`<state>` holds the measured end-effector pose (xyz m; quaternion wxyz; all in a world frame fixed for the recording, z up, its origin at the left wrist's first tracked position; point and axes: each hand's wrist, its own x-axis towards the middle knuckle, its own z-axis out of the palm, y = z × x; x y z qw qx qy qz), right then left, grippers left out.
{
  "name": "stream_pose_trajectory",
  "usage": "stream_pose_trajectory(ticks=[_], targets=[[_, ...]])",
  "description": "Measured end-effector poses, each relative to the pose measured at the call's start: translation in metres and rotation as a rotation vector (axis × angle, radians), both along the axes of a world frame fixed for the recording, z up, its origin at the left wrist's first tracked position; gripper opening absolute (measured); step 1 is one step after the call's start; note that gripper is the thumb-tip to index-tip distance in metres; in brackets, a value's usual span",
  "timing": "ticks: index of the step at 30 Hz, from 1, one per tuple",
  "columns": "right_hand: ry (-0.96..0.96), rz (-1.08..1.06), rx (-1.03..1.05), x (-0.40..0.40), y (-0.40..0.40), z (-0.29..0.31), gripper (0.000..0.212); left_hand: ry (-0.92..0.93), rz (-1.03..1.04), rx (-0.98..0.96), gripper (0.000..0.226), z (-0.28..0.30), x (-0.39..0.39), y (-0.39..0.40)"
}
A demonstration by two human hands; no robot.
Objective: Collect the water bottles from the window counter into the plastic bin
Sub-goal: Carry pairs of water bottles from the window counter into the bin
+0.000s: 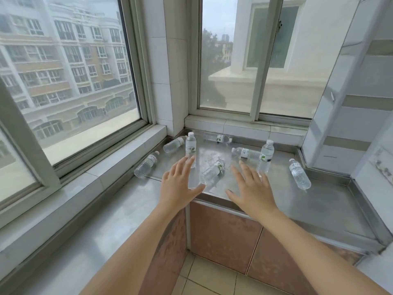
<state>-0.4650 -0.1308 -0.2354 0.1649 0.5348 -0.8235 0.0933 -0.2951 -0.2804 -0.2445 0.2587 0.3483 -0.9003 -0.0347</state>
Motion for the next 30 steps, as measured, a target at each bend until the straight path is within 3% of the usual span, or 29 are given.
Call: stream_pose_trajectory(ticks=[13, 21, 27, 30], targets=[[-0.111, 0.099, 0.152, -0.123, -0.135, -0.077, 0.073, -0.073, 0.130, 0.157, 0.090, -0.066, -0.109, -0.113], [-0.230, 0.097, 0.215, -0.155, -0.191, -0.116, 0.072, -0.060, 0.220, 0.266, 0.095, -0.092, -0.150, -0.170], [-0.322, 0.074, 0.296, -0.175, -0.243, -0.138, 0.070, 0.028, 0.287, 0.509, 0.106, -0.119, -0.189, -0.238], [-0.372, 0.021, 0.324, -0.184, -0.272, -0.151, 0.068, 0.162, 0.266, 0.679, 0.113, -0.131, -0.208, -0.271]])
